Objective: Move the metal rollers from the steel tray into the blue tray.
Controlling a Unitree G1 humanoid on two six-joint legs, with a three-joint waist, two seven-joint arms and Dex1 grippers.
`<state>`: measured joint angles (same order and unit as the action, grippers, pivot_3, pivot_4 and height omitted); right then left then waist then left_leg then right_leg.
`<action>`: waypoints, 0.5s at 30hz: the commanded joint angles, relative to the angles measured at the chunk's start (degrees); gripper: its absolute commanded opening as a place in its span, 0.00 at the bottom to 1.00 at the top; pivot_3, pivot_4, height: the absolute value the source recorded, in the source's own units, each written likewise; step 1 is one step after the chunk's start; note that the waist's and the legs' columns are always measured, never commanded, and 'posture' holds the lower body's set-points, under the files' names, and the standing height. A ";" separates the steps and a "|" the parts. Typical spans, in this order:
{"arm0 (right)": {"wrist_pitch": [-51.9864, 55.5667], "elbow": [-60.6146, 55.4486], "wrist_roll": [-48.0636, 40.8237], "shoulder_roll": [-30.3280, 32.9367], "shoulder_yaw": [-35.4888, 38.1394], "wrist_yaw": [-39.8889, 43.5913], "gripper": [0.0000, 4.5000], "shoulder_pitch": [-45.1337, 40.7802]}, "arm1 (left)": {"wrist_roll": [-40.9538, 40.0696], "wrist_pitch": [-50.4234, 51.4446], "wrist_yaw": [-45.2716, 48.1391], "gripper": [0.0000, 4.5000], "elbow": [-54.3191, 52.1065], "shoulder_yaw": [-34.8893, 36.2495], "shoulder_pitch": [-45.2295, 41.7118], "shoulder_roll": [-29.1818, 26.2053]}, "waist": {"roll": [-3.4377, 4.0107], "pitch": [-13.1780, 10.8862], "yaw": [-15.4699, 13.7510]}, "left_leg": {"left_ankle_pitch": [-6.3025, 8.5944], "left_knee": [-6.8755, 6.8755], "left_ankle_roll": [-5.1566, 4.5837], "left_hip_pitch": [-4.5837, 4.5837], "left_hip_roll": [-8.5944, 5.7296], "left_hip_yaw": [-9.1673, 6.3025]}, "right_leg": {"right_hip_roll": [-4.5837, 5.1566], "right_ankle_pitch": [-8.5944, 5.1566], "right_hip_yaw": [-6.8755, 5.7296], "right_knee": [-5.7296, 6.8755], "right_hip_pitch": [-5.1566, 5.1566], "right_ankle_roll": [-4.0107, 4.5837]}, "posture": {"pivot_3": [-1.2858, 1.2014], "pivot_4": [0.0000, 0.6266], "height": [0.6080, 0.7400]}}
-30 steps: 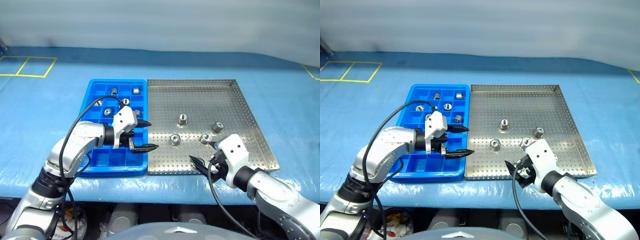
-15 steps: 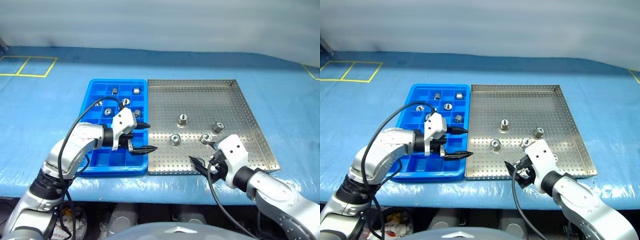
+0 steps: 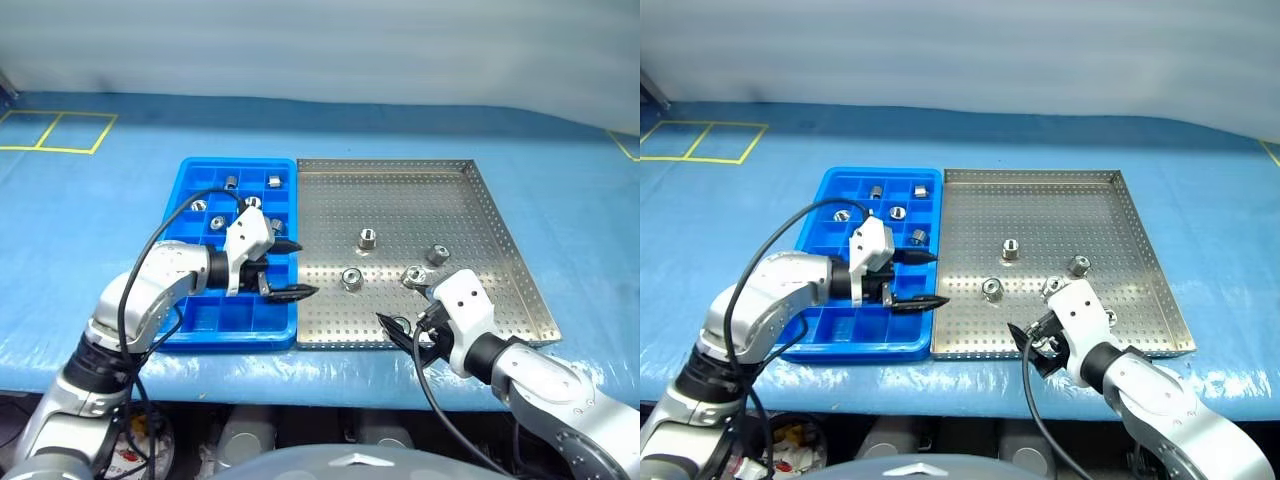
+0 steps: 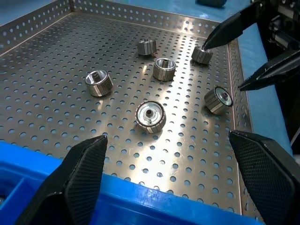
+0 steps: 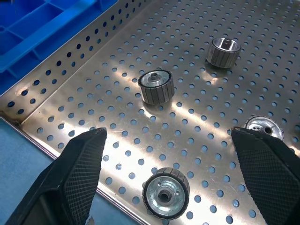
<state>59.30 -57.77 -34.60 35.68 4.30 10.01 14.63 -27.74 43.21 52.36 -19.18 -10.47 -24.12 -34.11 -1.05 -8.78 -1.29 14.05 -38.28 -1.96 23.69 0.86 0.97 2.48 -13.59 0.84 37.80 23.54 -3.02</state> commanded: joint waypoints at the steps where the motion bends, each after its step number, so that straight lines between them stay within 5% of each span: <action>1: -1.06 -2.02 0.60 -0.60 -0.36 -0.04 0.99 -0.85 | -0.69 2.53 -1.00 1.00 -0.13 -0.52 -5.71 1.51 | 0.01 0.01 0.02 | -0.01 0.00 -0.01 0.00 -0.02 0.01 | 0.00 0.02 0.01 0.00 -0.01 -0.03 | 0.54 0.24 1.00; 8: -1.63 -1.75 2.33 -2.41 -1.44 -1.09 0.99 -1.71 | 6.26 0.37 -2.83 1.00 14.10 -9.15 -19.33 10.59 | -0.01 0.01 -0.16 | -0.02 -0.03 -0.07 0.02 -0.28 0.01 | 0.01 0.09 0.03 -0.03 -0.03 -0.15 | 0.54 0.24 1.00; 15: -2.89 -2.23 3.31 -3.32 -1.77 -2.36 0.99 -0.14 | 13.17 -7.41 -5.74 1.00 35.19 -10.46 -28.87 20.84 | -0.02 0.00 0.23 | 0.00 -0.05 -0.12 0.09 -0.37 0.02 | 0.01 0.25 0.05 -0.03 0.03 -0.33 | 0.52 0.24 1.00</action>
<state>57.93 -57.87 -31.74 32.58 2.47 8.26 14.43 -16.27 38.44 47.63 12.35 -21.11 -51.03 -14.69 -1.06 -8.78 -1.06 14.05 -38.33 -2.08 23.79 0.46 0.99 2.50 -13.36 0.90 37.76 23.58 -3.39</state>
